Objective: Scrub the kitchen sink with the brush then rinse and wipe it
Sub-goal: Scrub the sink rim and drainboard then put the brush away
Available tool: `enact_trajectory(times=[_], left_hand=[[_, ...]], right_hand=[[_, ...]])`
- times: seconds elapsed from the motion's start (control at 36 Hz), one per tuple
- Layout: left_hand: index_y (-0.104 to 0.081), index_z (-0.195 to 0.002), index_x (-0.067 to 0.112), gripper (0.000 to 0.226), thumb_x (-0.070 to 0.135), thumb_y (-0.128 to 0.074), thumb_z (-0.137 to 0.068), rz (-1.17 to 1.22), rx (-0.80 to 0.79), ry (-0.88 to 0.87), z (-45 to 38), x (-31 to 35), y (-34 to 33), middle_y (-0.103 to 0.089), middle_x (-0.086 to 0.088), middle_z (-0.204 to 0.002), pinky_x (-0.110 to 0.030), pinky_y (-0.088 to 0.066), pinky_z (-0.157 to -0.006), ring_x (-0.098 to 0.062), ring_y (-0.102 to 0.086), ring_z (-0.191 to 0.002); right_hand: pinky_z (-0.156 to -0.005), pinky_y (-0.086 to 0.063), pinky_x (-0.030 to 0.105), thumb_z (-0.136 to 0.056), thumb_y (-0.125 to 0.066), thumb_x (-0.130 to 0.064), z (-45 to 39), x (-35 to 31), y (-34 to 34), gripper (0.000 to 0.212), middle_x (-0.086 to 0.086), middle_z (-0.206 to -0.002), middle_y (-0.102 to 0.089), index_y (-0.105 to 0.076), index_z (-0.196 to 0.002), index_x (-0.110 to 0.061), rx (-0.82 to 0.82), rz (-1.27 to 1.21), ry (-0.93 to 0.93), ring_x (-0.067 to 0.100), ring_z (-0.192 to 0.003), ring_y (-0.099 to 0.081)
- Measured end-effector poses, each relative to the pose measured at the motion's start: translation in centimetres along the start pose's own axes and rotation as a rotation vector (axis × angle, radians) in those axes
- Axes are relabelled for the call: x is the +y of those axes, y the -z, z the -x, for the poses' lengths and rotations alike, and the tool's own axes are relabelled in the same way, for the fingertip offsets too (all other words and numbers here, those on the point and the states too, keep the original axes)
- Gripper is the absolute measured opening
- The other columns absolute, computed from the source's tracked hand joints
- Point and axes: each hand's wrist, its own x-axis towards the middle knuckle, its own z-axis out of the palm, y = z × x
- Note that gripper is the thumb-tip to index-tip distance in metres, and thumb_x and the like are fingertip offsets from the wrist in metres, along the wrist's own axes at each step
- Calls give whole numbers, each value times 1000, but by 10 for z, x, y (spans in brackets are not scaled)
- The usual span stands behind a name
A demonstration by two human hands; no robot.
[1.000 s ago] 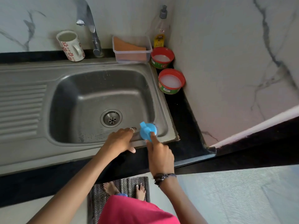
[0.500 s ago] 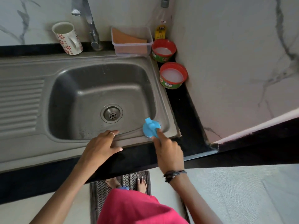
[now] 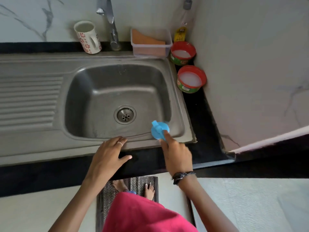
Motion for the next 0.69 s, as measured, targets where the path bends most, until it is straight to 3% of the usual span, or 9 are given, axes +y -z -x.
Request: enact_trajectory(times=[0.14, 0.22, 0.39, 0.47, 0.61, 0.69], left_hand=[[-50, -134, 17, 56, 31, -68, -83, 48, 36, 4, 10, -12, -3, -46, -3, -141, -32, -25, -111, -21, -40, -132], [-46, -137, 18, 59, 32, -66, -84, 109, 57, 38, 18, -18, -7, -43, -1, -144, -31, -26, -111, -20, -36, -135], [-19, -148, 18, 71, 43, -52, -91, 119, -14, 104, 19, -22, -9, -17, 1, -156, -28, -8, -117, -14, -10, -145], [-11, -150, 16, 76, 48, -47, -91, 121, -28, 117, 21, -26, -9, -8, 0, -157, -29, -3, -117, -14, -4, -145], [-2, -149, 13, 77, 48, -41, -91, 175, -16, 151, 32, -33, -14, 0, -2, -157, -32, -2, -118, -15, 1, -145], [-3, -148, 11, 77, 44, -44, -91, 192, 15, 160, 41, -39, -16, -1, -3, -157, -34, -3, -117, -14, 1, -145]], right_hand=[[-80, -48, 41, -98, -36, -30, -11, 20, 29, 40, 16, -106, -64, -40, -137, -22, 5, -128, -170, 36, -99, -59], [-80, -46, 38, -98, -37, -31, -5, 1, 27, 37, 15, -112, -62, -42, -134, -23, -45, -132, -136, 35, -104, -58], [-78, -46, 37, -99, -35, -34, 3, -52, 3, 39, 15, -111, -62, -39, -136, -25, -151, -140, 1, 35, -103, -58], [-80, -45, 36, -98, -37, -33, -1, -35, 11, 38, 14, -113, -63, -42, -135, -28, -151, -141, -15, 34, -105, -58], [-85, -46, 37, -95, -46, -32, -21, 24, 39, 37, 17, -108, -65, -52, -131, -24, -99, -229, -247, 34, -102, -61], [-81, -46, 34, -97, -43, -31, -20, 17, 39, 37, 15, -105, -64, -51, -131, -20, -109, -215, -192, 32, -97, -62]])
